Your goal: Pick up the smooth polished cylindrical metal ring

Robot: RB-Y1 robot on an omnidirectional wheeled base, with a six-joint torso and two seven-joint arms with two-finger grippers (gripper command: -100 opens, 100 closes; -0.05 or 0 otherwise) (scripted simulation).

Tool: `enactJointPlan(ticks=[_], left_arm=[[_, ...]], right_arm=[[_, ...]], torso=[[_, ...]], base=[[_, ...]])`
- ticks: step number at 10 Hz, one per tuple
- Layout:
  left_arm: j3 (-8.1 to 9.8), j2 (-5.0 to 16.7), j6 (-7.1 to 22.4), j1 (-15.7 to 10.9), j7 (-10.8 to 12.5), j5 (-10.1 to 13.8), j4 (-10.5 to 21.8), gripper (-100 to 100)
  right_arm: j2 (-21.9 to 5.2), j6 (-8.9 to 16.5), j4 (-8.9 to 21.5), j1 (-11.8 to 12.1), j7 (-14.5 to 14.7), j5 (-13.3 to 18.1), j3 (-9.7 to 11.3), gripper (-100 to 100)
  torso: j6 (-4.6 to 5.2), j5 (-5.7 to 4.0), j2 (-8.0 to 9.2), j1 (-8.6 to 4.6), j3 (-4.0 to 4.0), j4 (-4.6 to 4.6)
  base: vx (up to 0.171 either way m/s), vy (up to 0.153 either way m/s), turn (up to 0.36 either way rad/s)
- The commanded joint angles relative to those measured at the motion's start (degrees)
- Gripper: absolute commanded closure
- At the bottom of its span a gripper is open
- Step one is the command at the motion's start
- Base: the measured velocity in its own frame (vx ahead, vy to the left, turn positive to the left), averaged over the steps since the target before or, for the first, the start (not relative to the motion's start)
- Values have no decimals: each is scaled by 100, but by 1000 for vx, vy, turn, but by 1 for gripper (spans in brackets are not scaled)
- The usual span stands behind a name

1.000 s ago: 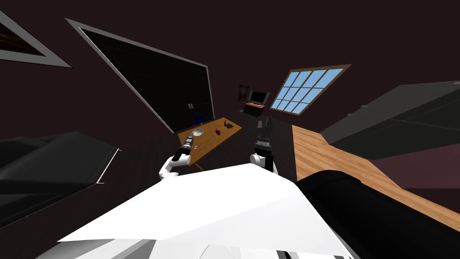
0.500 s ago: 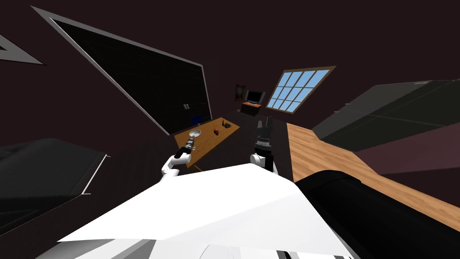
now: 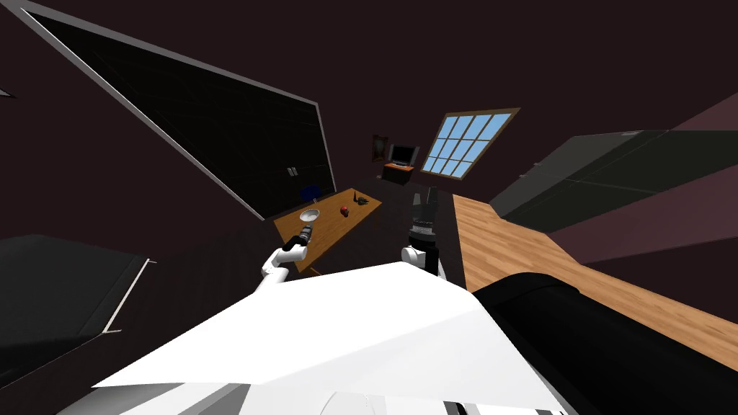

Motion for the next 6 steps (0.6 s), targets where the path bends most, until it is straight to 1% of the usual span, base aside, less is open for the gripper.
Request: enactJointPlan(ticks=[1,3,4,6], left_arm=[[-4,20,105,-94,-6,26,189,-100],[-42,120,425,-324,-15,149,577,-100],[-42,120,425,-324,-15,149,693,-100],[-84,213,726,-527,-20,268,1082,-100]], right_arm=[[0,0,0,0,0,0,0,0],[0,0,0,0,0,0,0,0],[0,0,0,0,0,0,0,0],[0,0,0,0,0,0,0,0]], torso=[[0,0,0,0,0,0],[-1,0,1,2,0,0],[0,1,0,8,0,0],[-1,2,-1,7,0,0]], base=[[-1,26,-62],[-2,43,-142],[-1,48,-53],[-2,49,-122]])
